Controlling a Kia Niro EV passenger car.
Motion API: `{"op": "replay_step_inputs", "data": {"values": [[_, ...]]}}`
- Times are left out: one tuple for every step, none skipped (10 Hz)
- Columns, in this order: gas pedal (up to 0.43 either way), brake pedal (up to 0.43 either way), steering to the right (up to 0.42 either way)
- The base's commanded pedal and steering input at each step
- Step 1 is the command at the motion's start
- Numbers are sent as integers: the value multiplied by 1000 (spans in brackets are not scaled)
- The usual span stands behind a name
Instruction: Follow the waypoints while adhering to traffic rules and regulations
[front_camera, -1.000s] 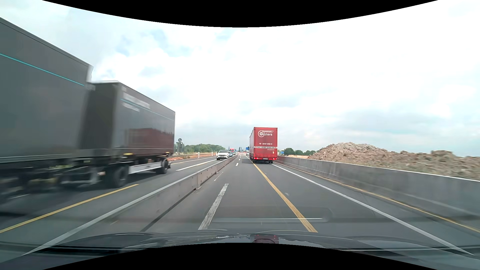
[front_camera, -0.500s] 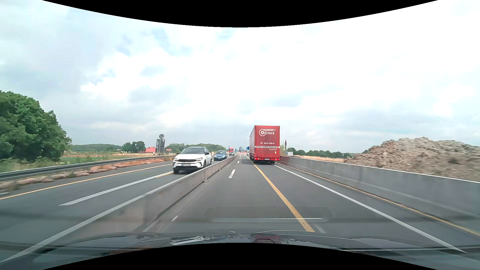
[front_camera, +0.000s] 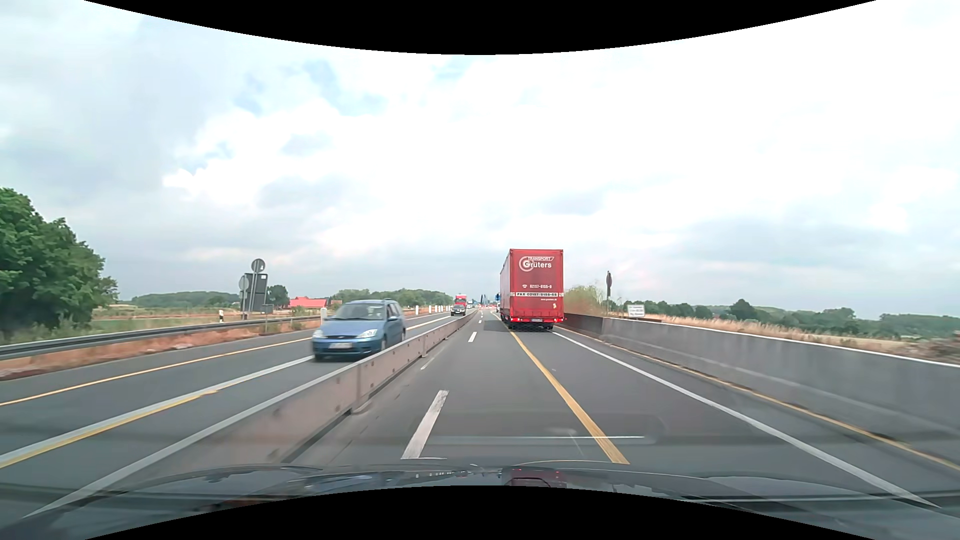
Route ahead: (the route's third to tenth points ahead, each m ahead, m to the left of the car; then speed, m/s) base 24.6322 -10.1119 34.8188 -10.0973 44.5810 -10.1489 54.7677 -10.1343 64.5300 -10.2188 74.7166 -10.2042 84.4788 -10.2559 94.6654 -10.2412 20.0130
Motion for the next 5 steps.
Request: {"op": "replay_step_inputs", "data": {"values": [[87, 0, -1], [87, 0, 0], [79, 0, -1], [67, 0, -1], [28, 0, -1]]}}
